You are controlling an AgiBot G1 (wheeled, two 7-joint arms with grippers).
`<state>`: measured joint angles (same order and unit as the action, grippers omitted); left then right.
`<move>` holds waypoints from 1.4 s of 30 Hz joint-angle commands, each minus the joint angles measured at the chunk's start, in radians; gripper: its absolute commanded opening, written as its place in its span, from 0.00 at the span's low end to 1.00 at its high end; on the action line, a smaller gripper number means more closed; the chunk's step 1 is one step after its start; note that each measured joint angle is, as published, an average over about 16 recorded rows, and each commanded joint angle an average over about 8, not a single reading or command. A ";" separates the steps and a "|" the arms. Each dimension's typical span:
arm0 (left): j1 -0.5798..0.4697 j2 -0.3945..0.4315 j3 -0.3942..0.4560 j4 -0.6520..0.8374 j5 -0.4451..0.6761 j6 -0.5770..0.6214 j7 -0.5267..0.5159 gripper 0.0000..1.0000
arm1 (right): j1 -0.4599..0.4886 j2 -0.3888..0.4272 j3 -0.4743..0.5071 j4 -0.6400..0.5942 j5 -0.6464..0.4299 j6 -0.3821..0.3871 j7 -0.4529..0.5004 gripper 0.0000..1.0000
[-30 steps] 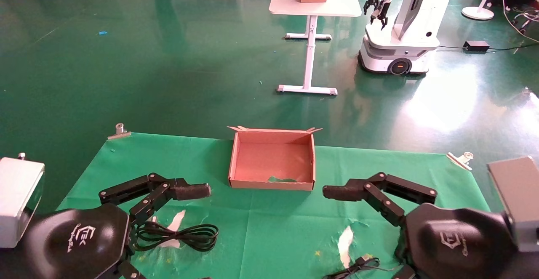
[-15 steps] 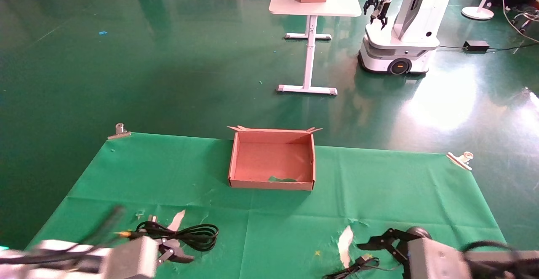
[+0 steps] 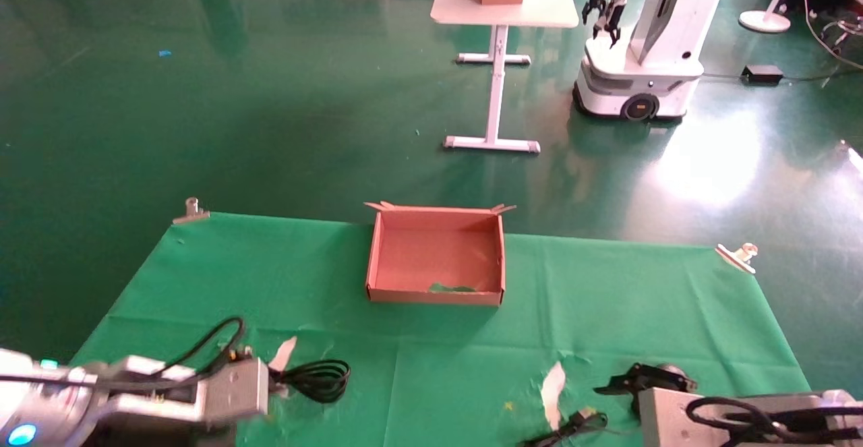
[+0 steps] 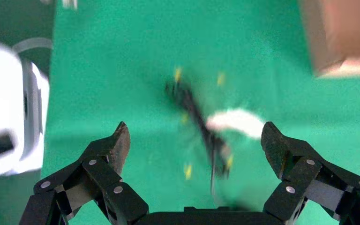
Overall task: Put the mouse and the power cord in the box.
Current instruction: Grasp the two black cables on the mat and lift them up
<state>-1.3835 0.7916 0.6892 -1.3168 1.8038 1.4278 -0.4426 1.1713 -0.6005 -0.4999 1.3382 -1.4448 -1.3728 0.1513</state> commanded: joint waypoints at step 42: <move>-0.120 0.394 0.202 0.454 0.590 -0.232 -0.084 1.00 | 0.103 -0.328 -0.201 -0.093 -0.514 0.124 0.065 1.00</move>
<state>-1.5036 1.1856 0.8909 -0.8632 2.3935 1.1959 -0.5273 1.2697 -0.9143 -0.6950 1.2461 -1.9473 -1.2507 0.2116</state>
